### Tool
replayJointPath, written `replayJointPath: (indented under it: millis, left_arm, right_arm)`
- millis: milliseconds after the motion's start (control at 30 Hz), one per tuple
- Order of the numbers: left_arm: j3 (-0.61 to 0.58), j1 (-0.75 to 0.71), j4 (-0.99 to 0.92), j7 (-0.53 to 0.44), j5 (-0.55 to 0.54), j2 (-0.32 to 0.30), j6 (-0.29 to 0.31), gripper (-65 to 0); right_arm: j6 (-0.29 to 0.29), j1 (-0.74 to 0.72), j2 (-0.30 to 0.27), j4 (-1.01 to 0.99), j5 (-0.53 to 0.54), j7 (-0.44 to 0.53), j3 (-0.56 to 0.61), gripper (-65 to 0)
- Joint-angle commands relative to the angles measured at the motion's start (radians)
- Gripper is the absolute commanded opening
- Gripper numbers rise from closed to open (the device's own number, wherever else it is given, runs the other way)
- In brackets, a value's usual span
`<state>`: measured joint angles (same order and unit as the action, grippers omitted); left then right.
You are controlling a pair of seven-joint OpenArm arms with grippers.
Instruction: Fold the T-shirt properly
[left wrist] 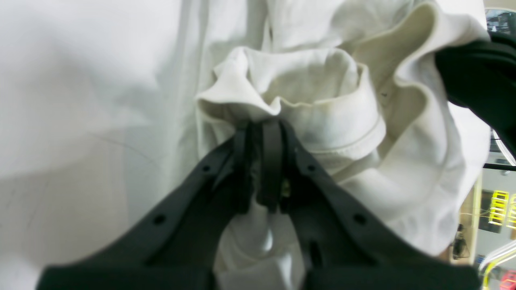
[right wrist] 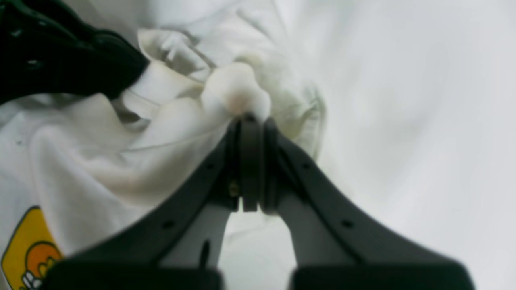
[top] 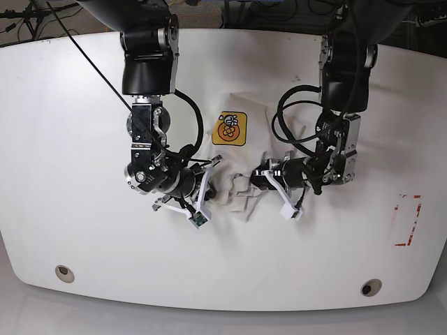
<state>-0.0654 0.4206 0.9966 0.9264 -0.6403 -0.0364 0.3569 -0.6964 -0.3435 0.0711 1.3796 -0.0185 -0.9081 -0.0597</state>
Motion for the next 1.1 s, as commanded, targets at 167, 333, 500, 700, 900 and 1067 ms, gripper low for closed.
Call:
replayJointPath:
  millis: [167,333,500,700,900,1067]
  left_arm:
    - [0.005,-0.001,0.129,-0.007,-0.022,-0.029,-0.052,-62.6]
    - [0.014,-0.038,0.147,0.027,-0.042,-0.036,-0.052,-62.8]
    - [0.075,-0.084,0.183,0.059,-0.111,-0.064,-0.054,-62.8]
    - [0.078,-0.099,0.222,0.058,-0.145,-0.096,-0.054,-62.8]
    - [0.080,-0.088,0.256,0.055,-0.152,-0.107,-0.051,-62.8]
    - [0.080,-0.059,0.265,0.053,-0.152,-0.107,-0.049,-62.8]
  right_arm:
    - [-0.002,-0.010,-0.001,0.108,0.015,0.019,0.002,-65.0]
    - [-0.002,0.014,-0.004,0.142,0.015,0.017,0.051,-65.0]
    - [-0.002,0.044,-0.006,0.171,0.012,0.017,0.094,-65.0]
    - [-0.002,0.060,-0.006,0.211,0.012,0.017,0.108,-65.0]
    - [-0.002,0.070,-0.007,0.232,0.010,0.017,0.108,-65.0]
    - [-0.002,0.067,-0.011,0.237,0.010,0.017,0.106,-65.0]
